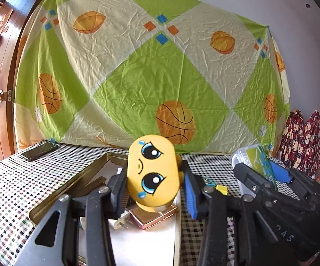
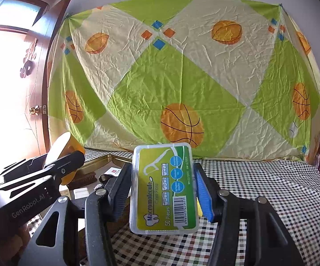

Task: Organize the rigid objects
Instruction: 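Lower and open the left tool over the tin while the right tool releases the floss box there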

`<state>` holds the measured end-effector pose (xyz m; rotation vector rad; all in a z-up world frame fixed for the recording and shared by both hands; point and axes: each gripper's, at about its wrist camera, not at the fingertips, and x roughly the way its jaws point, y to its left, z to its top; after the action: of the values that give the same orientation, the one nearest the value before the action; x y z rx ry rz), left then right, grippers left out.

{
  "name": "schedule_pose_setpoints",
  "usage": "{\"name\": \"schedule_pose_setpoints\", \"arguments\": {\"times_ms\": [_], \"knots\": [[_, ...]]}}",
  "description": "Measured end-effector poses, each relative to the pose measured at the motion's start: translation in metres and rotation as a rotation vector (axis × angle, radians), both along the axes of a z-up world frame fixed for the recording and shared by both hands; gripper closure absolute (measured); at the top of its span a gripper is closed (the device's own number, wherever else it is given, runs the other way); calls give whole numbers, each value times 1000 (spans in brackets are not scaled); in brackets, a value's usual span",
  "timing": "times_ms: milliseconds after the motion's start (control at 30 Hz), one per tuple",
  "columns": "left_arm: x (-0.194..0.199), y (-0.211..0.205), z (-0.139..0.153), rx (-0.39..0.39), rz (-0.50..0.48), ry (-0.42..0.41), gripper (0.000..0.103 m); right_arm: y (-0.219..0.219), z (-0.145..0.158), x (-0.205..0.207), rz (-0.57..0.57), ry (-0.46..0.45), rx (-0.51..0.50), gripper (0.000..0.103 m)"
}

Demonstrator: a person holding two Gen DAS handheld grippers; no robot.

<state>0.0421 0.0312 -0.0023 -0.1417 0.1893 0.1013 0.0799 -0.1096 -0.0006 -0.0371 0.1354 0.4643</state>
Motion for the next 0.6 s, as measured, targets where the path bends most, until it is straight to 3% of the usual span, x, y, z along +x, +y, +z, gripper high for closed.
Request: {"name": "schedule_pose_setpoints", "arguments": {"times_ms": [600], "knots": [[2,30,-8,-19,54,33,61,35,0,-5,61,-12,-39,46]]}}
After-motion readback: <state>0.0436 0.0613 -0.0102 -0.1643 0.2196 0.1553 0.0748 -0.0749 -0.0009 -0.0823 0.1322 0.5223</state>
